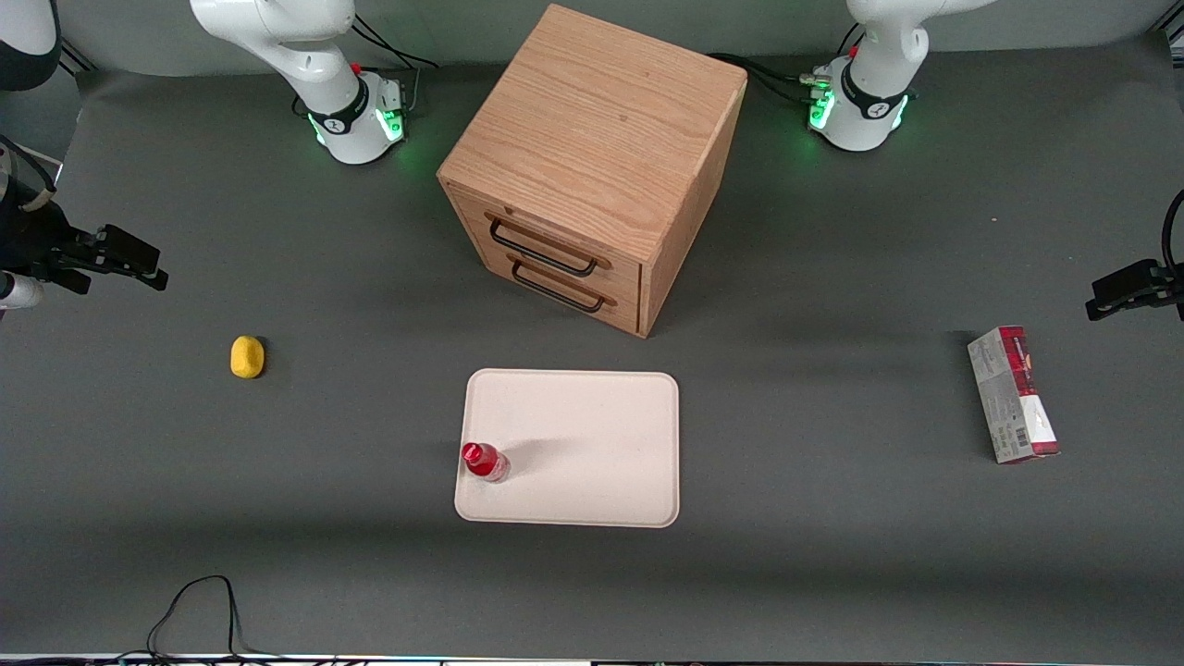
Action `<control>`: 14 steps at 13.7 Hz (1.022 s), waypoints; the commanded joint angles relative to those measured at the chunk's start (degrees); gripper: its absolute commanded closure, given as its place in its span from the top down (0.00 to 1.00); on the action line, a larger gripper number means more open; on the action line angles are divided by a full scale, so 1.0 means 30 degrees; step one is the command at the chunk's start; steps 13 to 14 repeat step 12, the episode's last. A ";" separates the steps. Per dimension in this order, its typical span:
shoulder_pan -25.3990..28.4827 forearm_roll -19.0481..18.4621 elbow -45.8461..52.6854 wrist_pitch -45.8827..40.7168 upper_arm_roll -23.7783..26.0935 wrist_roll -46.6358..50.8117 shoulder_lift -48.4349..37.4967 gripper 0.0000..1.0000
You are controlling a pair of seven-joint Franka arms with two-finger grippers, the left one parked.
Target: Place coke bottle on tray
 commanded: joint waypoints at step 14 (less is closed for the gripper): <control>0.0565 -0.0393 0.0584 -0.0410 -0.0447 -0.0213 0.0243 1.00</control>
